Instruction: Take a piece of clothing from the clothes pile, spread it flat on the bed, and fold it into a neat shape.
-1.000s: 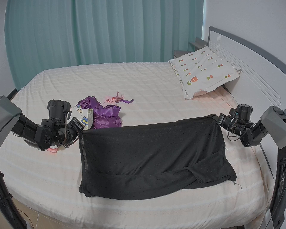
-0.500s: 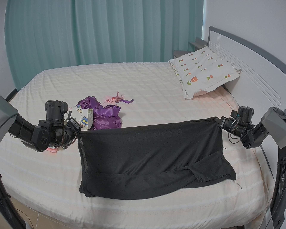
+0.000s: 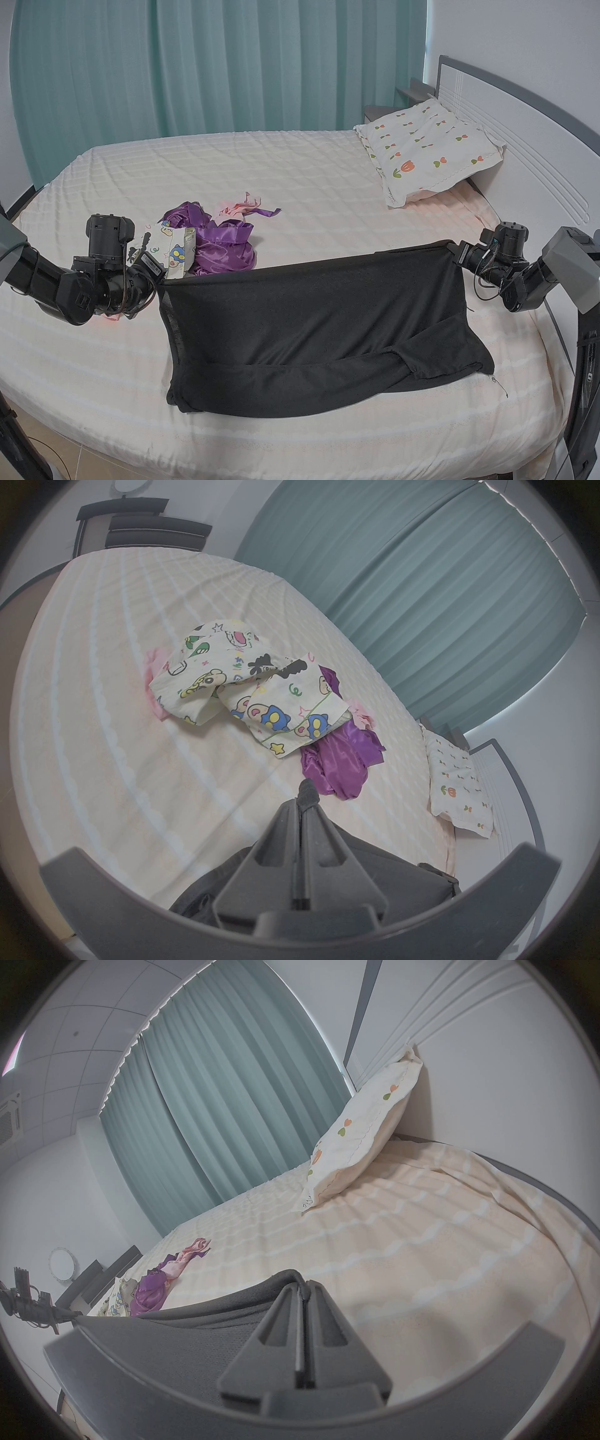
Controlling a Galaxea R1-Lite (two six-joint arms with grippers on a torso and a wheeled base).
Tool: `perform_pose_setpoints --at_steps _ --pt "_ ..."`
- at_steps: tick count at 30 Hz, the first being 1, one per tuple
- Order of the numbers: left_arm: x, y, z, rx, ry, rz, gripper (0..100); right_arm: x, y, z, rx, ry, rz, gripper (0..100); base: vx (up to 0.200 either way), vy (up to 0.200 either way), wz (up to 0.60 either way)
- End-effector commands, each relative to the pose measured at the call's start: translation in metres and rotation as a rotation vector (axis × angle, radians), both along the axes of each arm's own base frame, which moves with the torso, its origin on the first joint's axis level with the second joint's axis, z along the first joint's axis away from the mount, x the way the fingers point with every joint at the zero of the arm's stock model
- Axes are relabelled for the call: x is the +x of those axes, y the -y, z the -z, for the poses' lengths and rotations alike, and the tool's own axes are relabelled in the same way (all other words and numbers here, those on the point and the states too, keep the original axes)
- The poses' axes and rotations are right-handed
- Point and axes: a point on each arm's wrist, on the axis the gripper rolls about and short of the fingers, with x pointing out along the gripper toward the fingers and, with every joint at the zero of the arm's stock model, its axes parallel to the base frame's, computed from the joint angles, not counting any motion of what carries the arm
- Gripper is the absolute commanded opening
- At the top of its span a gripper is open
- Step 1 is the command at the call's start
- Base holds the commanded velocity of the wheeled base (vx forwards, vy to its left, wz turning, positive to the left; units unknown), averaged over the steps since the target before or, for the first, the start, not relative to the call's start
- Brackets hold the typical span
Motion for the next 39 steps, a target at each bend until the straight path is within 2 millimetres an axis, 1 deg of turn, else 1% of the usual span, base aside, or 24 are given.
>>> perform_pose_setpoints --at_steps 1,4,9,10,14,15,17,23,27,28,31,32,33,35,39 --pt "-0.005 0.000 0.008 0.003 -0.031 0.004 0 -0.008 0.002 0.007 0.001 -0.037 -0.004 0 0.000 0.000 0.00" --pt "-0.007 0.000 0.009 0.003 -0.038 0.005 0 -0.012 0.005 0.005 0.002 -0.040 -0.001 0 0.000 0.000 0.00" --pt "-0.015 0.001 0.015 0.006 -0.069 0.013 0 -0.020 0.009 0.000 0.004 -0.049 0.000 0 0.000 0.000 0.00" --pt "-0.018 0.001 0.019 0.008 -0.085 0.018 0 -0.028 0.010 -0.001 0.010 -0.065 -0.019 0 0.000 0.000 0.00" --pt "-0.021 0.000 0.022 0.010 -0.101 0.018 0 -0.040 0.015 0.000 0.014 -0.093 -0.035 0 0.000 0.000 0.00" --pt "-0.022 0.000 0.023 0.010 -0.103 0.018 0 -0.040 0.015 0.001 0.013 -0.095 -0.035 0 0.000 0.000 0.00" --pt "-0.028 0.001 0.026 0.011 -0.121 0.039 0 -0.048 0.018 0.004 0.010 -0.121 -0.034 0 0.000 0.000 0.00" --pt "-0.047 0.003 0.039 0.052 -0.190 0.123 0 -0.063 0.023 0.020 -0.030 -0.176 -0.062 0 0.000 0.000 0.00" --pt "-0.052 0.003 0.047 0.058 -0.223 0.128 0 -0.069 0.025 0.025 -0.038 -0.198 -0.062 0 0.000 0.000 0.00" --pt "-0.056 0.005 0.052 0.062 -0.246 0.137 0 -0.071 0.025 0.029 -0.049 -0.211 -0.067 0 0.000 0.000 0.00" --pt "-0.058 0.007 0.056 0.068 -0.266 0.150 0 -0.074 0.025 0.033 -0.056 -0.224 -0.070 0 0.000 0.000 0.00" --pt "-0.061 0.011 0.063 0.075 -0.292 0.167 0 -0.076 0.025 0.036 -0.058 -0.235 -0.072 0 0.000 0.000 0.00" --pt "-0.061 0.011 0.063 0.075 -0.291 0.167 0 -0.076 0.025 0.036 -0.059 -0.235 -0.073 0 0.000 0.000 0.00" --pt "-0.062 0.016 0.072 0.083 -0.330 0.187 0 -0.079 0.024 0.039 -0.056 -0.251 -0.075 0 0.000 0.000 0.00" --pt "-0.062 0.020 0.081 0.087 -0.360 0.200 0 -0.085 0.024 0.044 -0.063 -0.274 -0.082 0 0.000 0.000 0.00"
